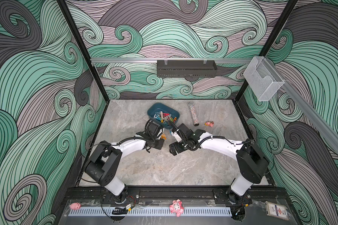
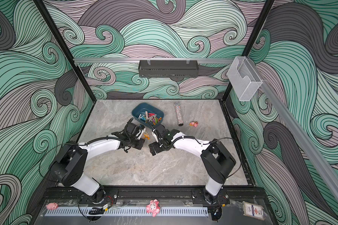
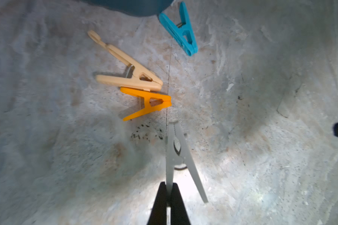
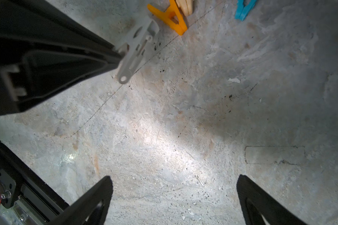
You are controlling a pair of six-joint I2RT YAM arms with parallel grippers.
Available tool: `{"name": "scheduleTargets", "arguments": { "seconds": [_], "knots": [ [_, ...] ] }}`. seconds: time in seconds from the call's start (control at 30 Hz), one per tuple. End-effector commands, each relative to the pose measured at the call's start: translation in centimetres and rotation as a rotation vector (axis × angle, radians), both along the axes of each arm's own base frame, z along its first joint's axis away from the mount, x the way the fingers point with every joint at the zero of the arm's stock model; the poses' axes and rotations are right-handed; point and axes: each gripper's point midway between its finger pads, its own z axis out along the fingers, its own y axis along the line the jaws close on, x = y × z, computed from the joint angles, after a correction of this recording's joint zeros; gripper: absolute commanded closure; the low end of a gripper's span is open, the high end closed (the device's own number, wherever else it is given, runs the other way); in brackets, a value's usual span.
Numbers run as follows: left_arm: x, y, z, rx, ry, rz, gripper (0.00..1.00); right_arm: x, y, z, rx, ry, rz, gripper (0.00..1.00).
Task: Put the clothespins into the storage box
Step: Pick up the clothespin from the center of the board, then place the clothespin in the storage box.
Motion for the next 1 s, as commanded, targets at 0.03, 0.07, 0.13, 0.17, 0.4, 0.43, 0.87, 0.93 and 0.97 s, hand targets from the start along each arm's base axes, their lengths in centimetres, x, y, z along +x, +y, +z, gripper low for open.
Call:
{"name": "scheduleTargets", "arguments": {
  "seconds": [0.03,0.07,0.13,0.17,0.4,0.43,0.87,0.93,0.97],
  "knots": [
    [1.8,1.3,3.8,0.02,-0.06,0.062,1.0,0.8,1.0,0.6,-0.009,-0.036,0.047,0.0],
    [2.5,1.2,4.5,0.015,-0.076,0.064,1.0,0.9,1.2,0.8,-0.007,-0.043,0.053,0.0],
    [4.2,1.0,5.5,0.014,-0.102,0.065,1.0,1.4,1.4,1.3,-0.005,-0.06,0.051,0.0],
    [5.1,0.8,5.9,0.018,-0.109,0.065,1.0,1.6,1.5,1.5,-0.002,-0.069,0.051,0.0],
    [12.0,0.0,8.1,0.018,-0.19,0.066,1.0,2.1,2.0,1.8,0.028,-0.083,0.03,0.0],
    [12.9,-0.2,8.2,0.014,-0.198,0.064,1.0,2.2,2.2,1.8,0.035,-0.08,0.025,0.0],
    [20.0,-1.2,7.1,-0.021,-0.22,0.063,0.99,6.9,2.8,1.2,0.033,-0.126,-0.081,0.0],
    [20.5,-1.4,6.9,-0.043,-0.213,0.06,0.95,7.6,3.2,1.2,0.044,-0.129,-0.087,0.0],
    [20.6,-1.5,6.9,-0.047,-0.213,0.058,0.92,7.7,3.3,1.1,0.044,-0.128,-0.086,0.0]
  ]
}}
